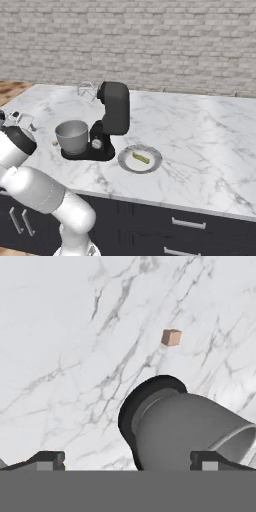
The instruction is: Add butter and sugar cubes to the stand mixer bowl and then turn on the stand mixer to begin making frosting.
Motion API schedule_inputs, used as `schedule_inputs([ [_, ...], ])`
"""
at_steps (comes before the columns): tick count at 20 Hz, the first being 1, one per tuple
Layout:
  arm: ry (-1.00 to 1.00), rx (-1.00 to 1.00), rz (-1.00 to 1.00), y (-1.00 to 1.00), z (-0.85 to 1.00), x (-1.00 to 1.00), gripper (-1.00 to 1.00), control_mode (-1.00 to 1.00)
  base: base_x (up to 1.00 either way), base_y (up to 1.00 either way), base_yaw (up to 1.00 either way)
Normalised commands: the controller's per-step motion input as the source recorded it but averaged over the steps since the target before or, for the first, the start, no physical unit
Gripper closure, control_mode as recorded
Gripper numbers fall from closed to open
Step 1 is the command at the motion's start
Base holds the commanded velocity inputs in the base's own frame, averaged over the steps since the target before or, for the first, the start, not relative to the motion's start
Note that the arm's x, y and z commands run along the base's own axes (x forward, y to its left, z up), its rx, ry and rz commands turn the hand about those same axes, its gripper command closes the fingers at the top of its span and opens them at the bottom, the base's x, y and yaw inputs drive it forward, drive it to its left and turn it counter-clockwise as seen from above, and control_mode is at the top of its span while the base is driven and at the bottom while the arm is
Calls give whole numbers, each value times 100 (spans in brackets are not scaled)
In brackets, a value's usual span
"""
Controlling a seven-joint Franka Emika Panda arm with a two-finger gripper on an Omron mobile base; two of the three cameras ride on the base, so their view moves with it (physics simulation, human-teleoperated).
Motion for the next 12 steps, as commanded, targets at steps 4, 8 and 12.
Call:
schedule_inputs([
  [4,14,0,1,-21,-42,35,-100,-100,0,0,0],
  [8,12,-3,0,-12,-40,35,-100,-100,0,0,0],
  [12,15,-6,0,0,-23,30,-100,-100,0,0,0],
])
